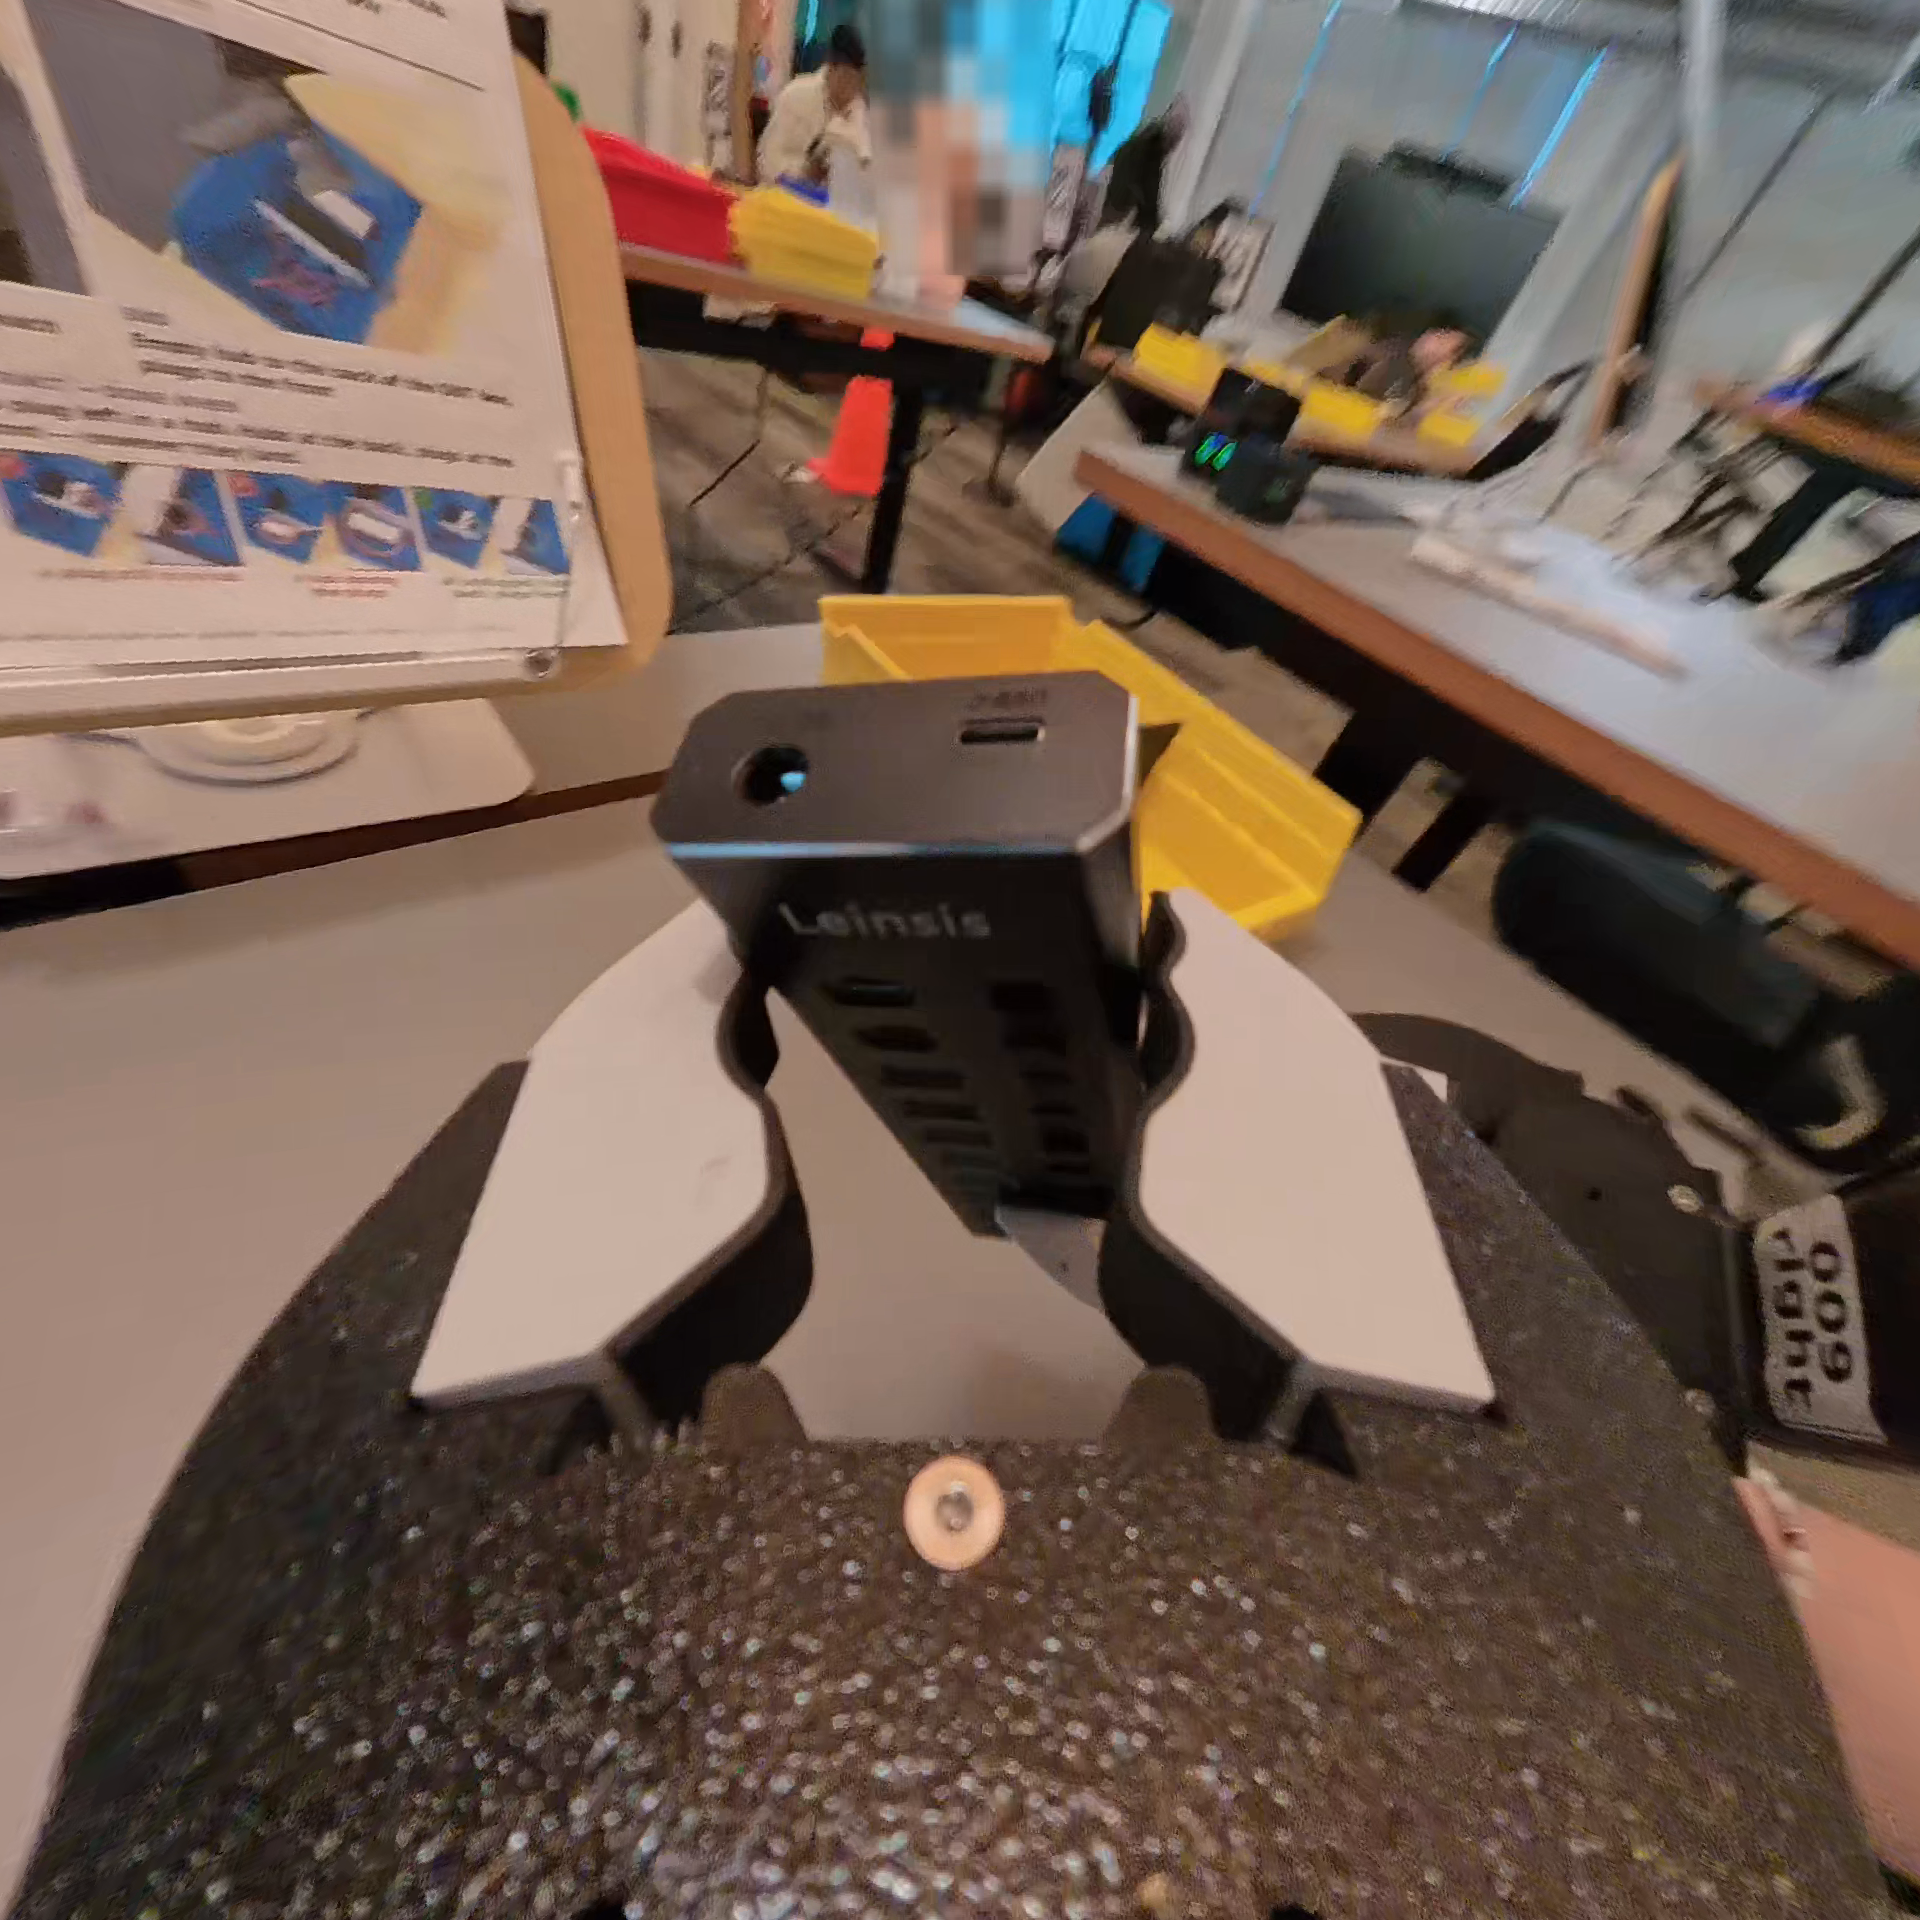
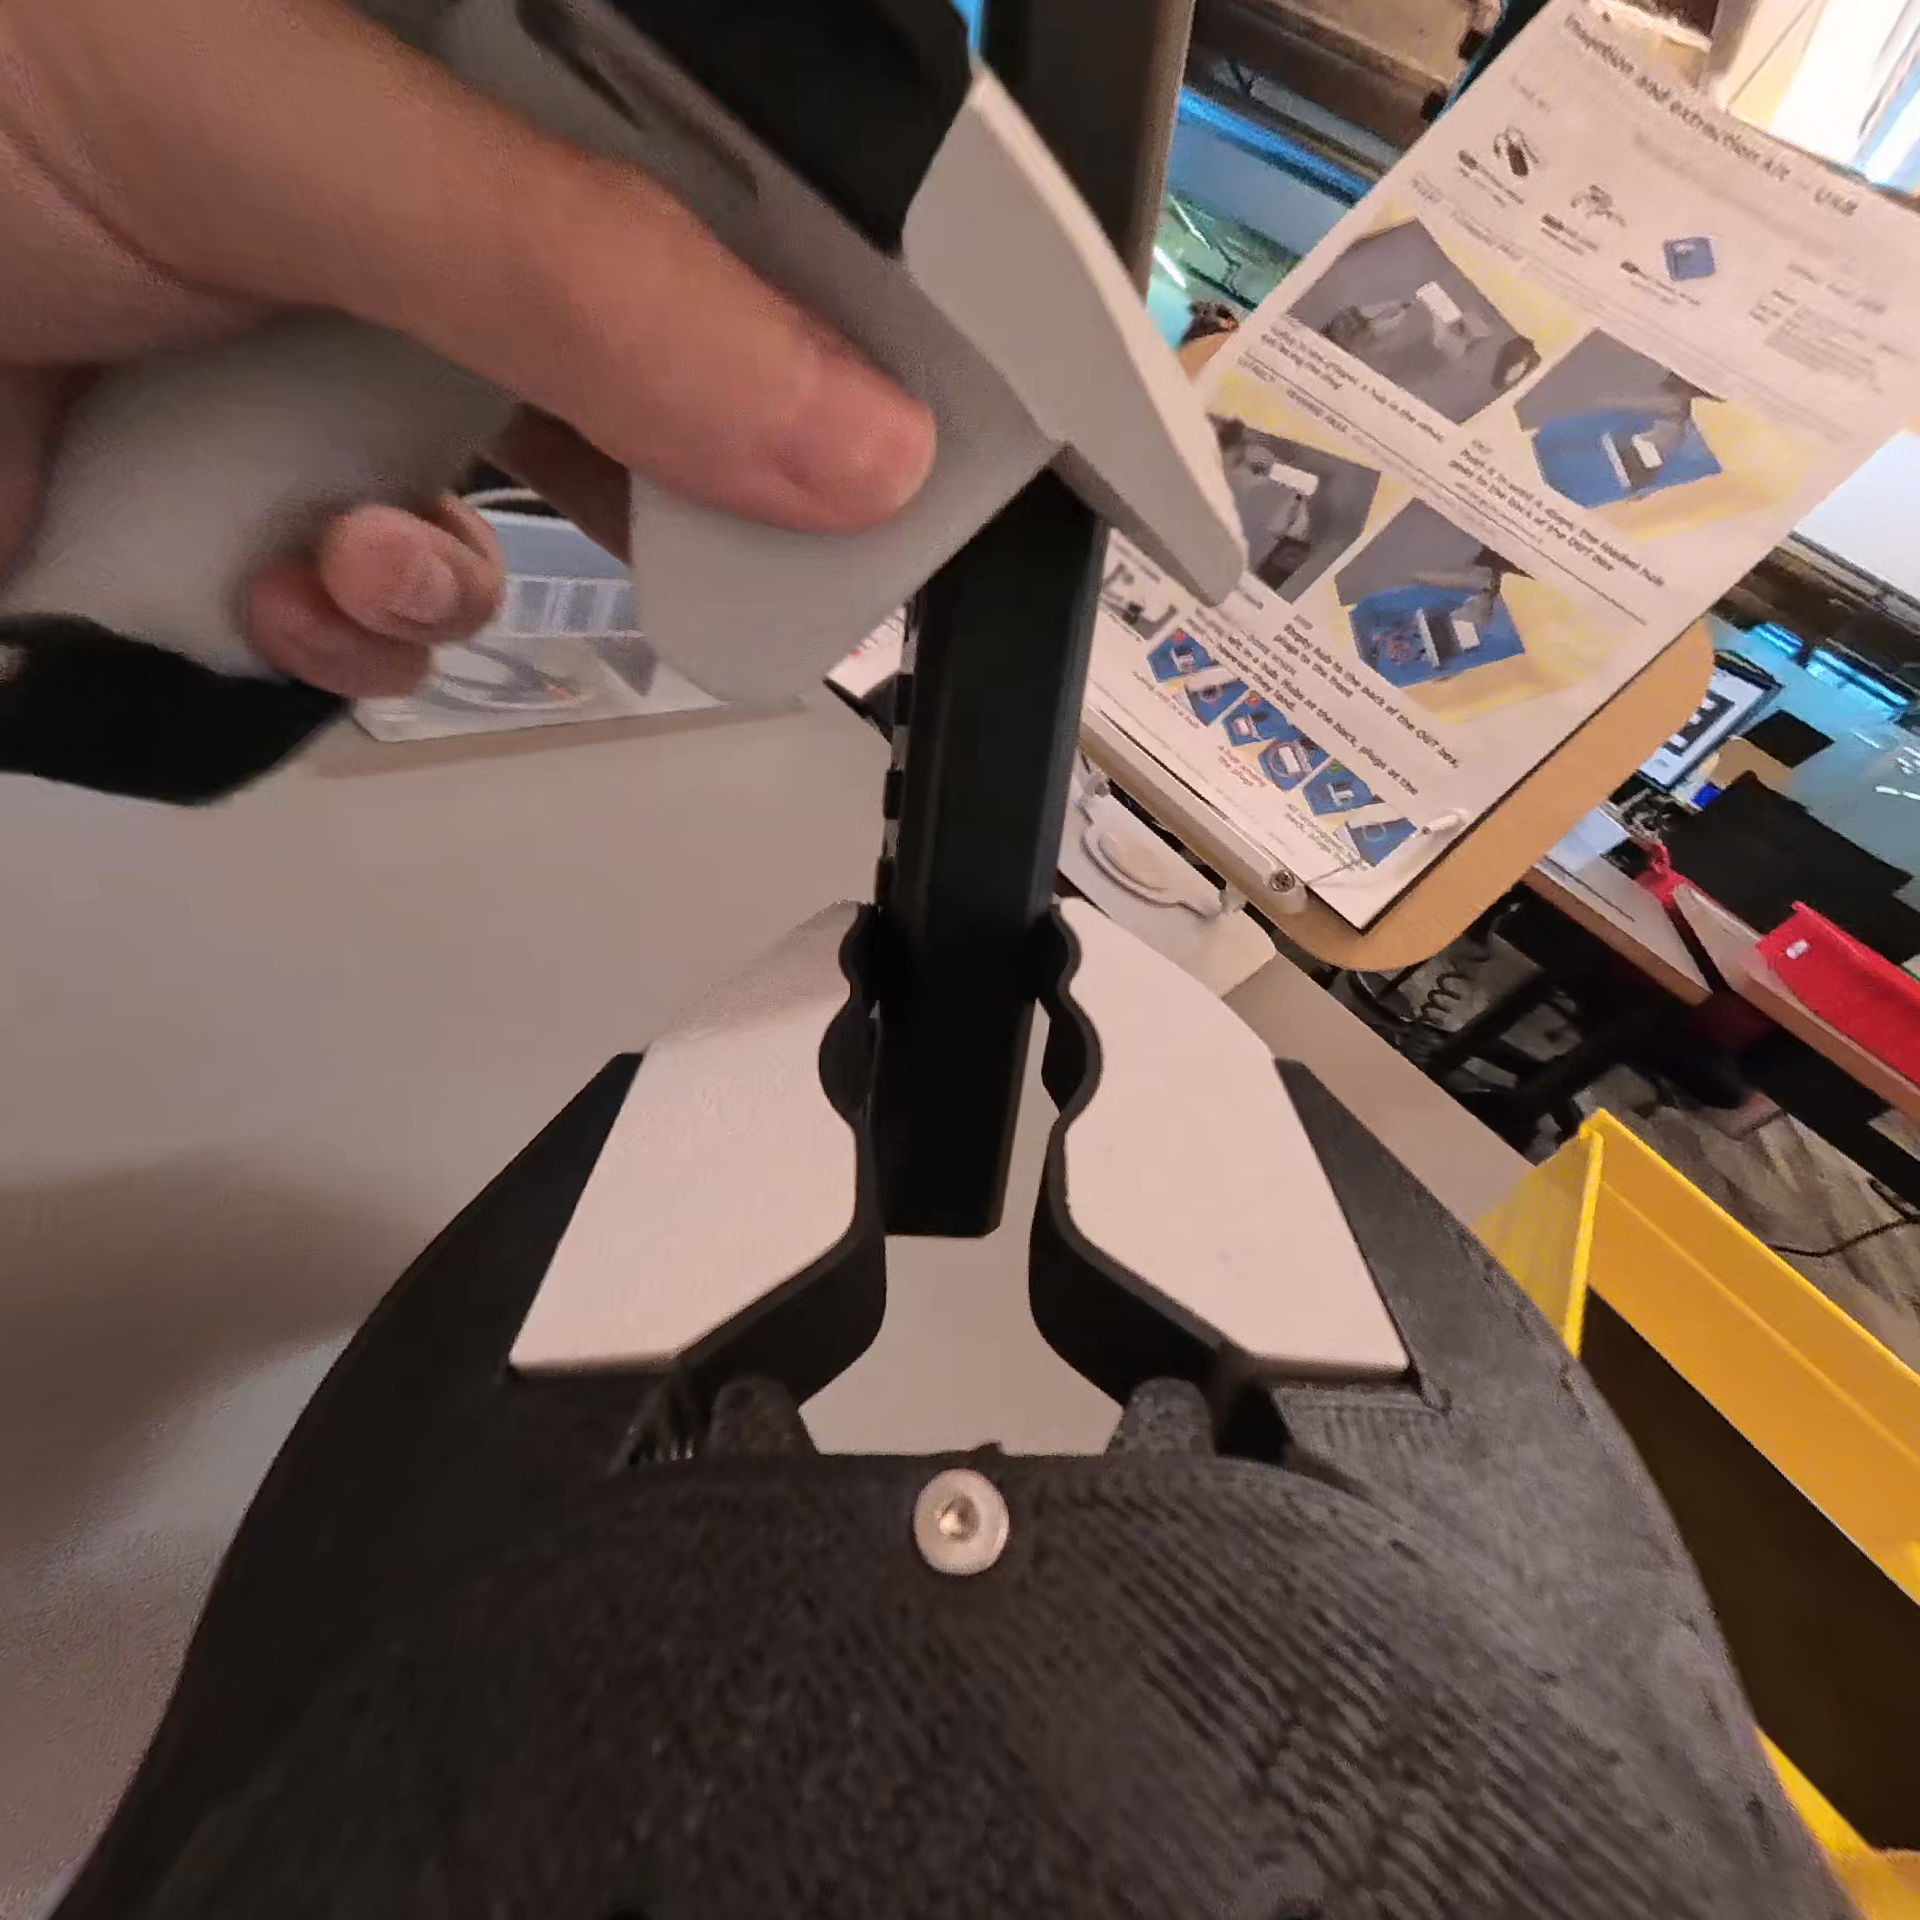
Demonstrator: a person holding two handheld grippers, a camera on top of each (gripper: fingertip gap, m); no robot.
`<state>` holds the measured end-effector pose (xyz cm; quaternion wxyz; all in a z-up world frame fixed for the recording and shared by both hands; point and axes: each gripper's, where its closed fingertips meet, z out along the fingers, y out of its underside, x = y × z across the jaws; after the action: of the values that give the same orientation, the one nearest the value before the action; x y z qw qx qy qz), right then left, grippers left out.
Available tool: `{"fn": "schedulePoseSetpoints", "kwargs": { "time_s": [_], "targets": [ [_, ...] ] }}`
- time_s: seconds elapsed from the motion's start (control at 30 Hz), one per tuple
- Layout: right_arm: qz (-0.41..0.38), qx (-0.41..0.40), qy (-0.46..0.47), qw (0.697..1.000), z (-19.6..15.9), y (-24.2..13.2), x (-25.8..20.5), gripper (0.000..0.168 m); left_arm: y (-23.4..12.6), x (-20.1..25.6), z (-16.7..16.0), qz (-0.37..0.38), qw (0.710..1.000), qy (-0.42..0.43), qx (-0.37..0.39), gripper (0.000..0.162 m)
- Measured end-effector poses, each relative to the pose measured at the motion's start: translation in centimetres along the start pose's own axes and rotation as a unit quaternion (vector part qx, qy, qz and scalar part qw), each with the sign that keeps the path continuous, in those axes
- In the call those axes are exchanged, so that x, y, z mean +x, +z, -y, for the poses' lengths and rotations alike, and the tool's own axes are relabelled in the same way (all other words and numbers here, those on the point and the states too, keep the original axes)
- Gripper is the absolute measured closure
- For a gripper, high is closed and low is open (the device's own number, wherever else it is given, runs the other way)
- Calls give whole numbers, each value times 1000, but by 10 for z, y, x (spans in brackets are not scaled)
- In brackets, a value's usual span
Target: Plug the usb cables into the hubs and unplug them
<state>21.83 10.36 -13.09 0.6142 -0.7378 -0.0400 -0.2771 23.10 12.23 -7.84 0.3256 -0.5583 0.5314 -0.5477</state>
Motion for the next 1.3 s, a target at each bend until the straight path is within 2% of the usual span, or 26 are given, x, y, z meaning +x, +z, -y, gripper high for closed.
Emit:
{"fn": "schedulePoseSetpoints", "kwargs": {
  "time_s": [0.13,0.27,0.33,0.43,0.47,0.6,0.73,0.8,1.07,1.2,1.27,1.3],
  "targets": [
    [38,21,16,999,7,-5,1,139,1,6,6,-95,994,-40,36,99],
    [91,24,28,995,8,-7,-8,130,-4,18,6,-138,989,-3,51,100],
    [114,40,79,990,11,-7,-8,108,-7,29,9,-160,985,29,53,100],
    [215,36,180,959,10,-11,-21,61,-14,55,11,-242,966,71,50,100],
    [249,33,203,946,9,-14,-27,59,-16,64,10,-267,959,84,47,100],
    [337,52,227,912,19,-26,-49,66,-14,83,-5,-320,935,151,15,100],
    [347,71,215,910,26,-30,-57,87,-18,96,-16,-359,917,172,-2,100],
    [351,83,241,901,29,-30,-54,93,-20,97,-18,-360,916,177,-2,100],
    [356,90,224,903,28,-31,-59,94,-20,98,-24,-347,916,199,-28,100],
    [367,107,242,892,28,-30,-60,94,-18,95,-27,-315,922,221,-53,98],
    [362,103,234,896,25,-28,-60,91,-18,94,-20,-290,931,219,-42,90],
    [361,96,224,900,22,-28,-61,95,-20,95,-13,-283,934,215,-27,99]
  ]
}}
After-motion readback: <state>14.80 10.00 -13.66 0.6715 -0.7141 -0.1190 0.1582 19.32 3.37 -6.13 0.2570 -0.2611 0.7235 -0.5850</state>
